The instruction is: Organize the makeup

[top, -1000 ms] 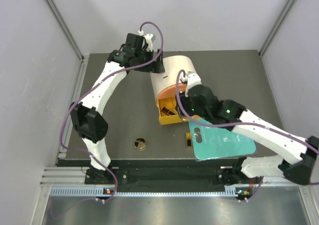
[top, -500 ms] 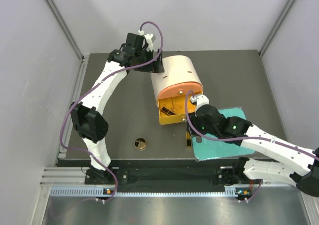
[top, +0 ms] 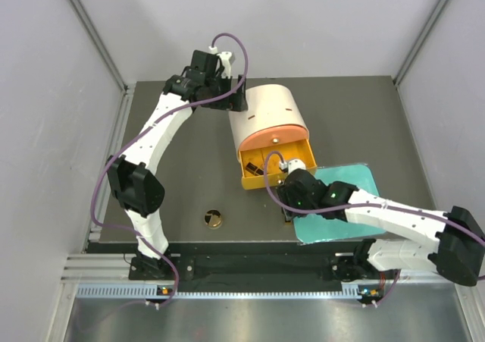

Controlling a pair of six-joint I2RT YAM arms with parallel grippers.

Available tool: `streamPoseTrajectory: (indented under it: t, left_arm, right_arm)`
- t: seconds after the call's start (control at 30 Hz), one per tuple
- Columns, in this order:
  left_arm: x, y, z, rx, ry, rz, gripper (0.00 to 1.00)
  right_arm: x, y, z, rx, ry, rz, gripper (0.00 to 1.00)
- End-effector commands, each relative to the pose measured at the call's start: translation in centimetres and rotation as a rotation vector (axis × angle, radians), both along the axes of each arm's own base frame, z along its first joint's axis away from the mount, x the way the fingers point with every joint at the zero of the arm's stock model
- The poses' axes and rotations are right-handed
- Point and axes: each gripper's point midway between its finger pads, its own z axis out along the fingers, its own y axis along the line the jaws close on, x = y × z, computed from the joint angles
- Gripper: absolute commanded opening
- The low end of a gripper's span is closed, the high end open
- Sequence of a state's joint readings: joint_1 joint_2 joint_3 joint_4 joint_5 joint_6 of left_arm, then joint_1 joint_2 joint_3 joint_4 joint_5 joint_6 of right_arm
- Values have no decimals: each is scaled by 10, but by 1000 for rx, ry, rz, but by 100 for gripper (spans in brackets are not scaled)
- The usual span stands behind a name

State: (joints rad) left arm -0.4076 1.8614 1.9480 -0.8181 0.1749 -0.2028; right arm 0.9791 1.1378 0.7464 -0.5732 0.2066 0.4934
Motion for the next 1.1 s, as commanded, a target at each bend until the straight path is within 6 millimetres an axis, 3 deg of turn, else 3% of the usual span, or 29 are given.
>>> streamPoseTrajectory:
  t: [0.0,0.17,0.6,1.07]
  left_arm:
    - [-17,12,-52,142,145,-18,99]
    - [-18,12,-51,137,146,-22,99]
    - [-18,15,-49,151,140,-18,99]
    - [-22,14,-52,142,149,-19,99]
  right_arm:
    - [2,16,-9,42,1,12,54]
    - [0,21,-21,44,16,22,53]
    - [-11,8,-69,-74,89,2,50]
    - [-22,1,-42,-73,-21,-85,50]
